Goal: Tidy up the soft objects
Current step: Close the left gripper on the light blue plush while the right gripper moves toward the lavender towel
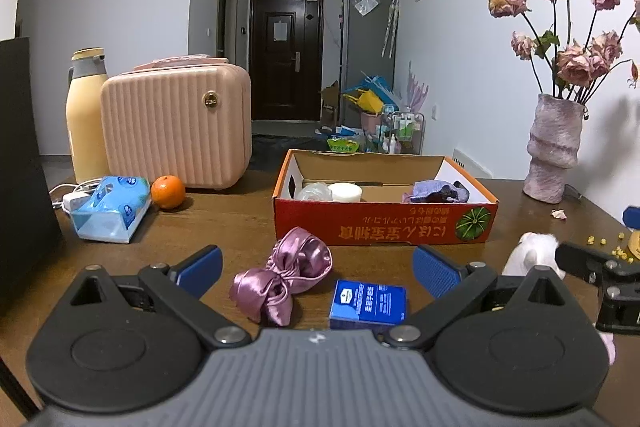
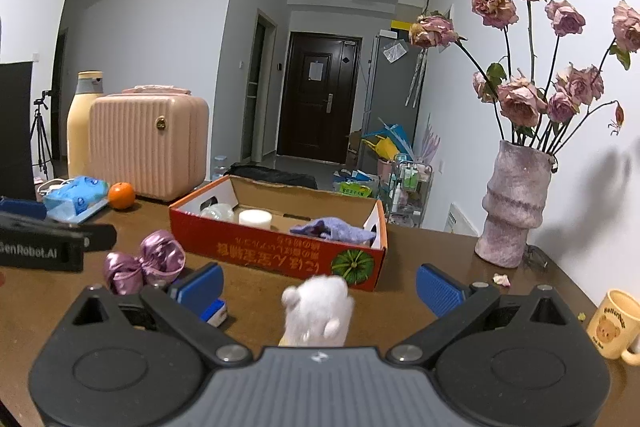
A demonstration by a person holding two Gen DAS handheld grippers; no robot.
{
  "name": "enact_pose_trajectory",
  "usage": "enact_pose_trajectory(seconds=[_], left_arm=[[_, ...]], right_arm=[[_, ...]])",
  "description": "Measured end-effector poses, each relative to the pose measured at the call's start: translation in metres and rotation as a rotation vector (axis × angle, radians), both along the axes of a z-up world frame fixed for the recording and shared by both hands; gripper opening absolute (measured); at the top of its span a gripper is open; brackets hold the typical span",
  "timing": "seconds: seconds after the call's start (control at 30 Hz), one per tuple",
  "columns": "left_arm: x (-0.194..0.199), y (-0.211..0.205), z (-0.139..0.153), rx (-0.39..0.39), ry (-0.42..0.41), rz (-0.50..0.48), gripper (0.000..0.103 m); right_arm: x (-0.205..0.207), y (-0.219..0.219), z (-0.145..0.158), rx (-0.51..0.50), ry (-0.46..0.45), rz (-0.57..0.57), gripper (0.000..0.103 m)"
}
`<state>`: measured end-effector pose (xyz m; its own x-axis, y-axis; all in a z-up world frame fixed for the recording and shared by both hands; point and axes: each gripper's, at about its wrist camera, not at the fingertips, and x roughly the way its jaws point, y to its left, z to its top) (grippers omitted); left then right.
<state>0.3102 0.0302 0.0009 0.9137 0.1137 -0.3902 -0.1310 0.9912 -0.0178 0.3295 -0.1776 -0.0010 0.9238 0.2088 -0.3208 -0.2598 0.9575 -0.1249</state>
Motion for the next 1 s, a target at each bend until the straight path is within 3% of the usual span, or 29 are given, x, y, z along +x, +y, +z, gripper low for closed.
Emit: enact_pose_trajectory(seconds=[0.33, 0.7, 1.0], left_arm=[[-0.028, 0.007, -0.018, -0.018, -0.024, -0.023, 0.103], [-0.045, 0.004, -0.037, 0.029, -0.043, -0.052, 0.103], [-0.044, 0.005, -0.048, 0.027, 0.009, -0.059, 0.103]], right_arm=[[-0.029, -0.004, -0.021, 0.020, 0.012, -0.024, 0.103], [-0.040, 0.003, -0.047, 0.042, 0.016, -0.016, 0.103], [-0.037, 0.001, -0.065, 0.101, 0.002, -0.021, 0.103]])
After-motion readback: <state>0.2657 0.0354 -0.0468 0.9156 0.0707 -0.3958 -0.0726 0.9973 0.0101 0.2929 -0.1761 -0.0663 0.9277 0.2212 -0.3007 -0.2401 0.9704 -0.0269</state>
